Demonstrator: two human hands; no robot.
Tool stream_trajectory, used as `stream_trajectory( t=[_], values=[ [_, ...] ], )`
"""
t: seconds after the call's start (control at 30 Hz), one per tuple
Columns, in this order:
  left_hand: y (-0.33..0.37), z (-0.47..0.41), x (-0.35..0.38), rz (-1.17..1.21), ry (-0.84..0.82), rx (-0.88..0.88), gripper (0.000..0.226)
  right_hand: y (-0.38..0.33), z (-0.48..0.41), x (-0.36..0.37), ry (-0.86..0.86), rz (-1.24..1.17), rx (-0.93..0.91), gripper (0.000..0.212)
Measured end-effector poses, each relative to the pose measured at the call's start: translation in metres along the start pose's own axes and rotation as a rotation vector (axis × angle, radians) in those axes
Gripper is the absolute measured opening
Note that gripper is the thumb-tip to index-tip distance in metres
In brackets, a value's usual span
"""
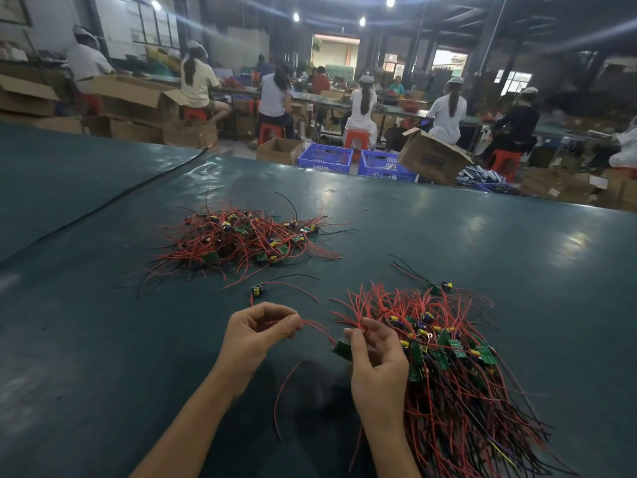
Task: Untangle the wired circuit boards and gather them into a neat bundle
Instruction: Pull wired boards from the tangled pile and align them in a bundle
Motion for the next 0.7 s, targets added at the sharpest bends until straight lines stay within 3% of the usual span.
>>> stream_trajectory(
  t=[0.1,0.17,0.3,0.37,0.43,0.6,0.7],
  values=[
    [-0.011,-0.002,0.000,0.357,0.035,-0.063,0.031,0.001,0.000,-0.005,0.050,-0.169,0.022,0.019],
    [-0.021,-0.001,0.008,0.451,0.005,-0.147,0.046,-0.001,0.001,-0.006,0.095,-0.261,0.021,0.024],
    [-0.029,0.008,0.049,0.186,-0.275,-0.227,0.061,-0.005,0.006,-0.005,0.146,-0.235,-0.017,0.040],
    [-0.031,0.014,0.061,-0.025,-0.369,-0.215,0.058,-0.006,0.007,-0.001,0.111,-0.198,-0.026,0.032],
    [-0.028,0.014,0.066,-0.130,-0.399,-0.175,0.045,-0.009,0.009,0.003,0.077,-0.163,-0.037,0.019],
    [-0.028,0.011,0.061,-0.084,-0.334,-0.221,0.034,-0.017,0.010,0.004,0.081,-0.117,-0.081,0.012],
    [-0.030,0.012,0.066,-0.159,-0.416,-0.184,0.028,-0.016,0.011,0.010,0.055,-0.141,-0.073,0.019]
  ],
)
Point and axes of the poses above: each hand's wrist, its own z-axis away from the middle knuckle, its own x-axis out of the palm, y = z × x, the point moved 8 cm from there along -z, towards the middle knuckle, and after that the axes turned 11 degrees about -y, right-handed, at the moved point
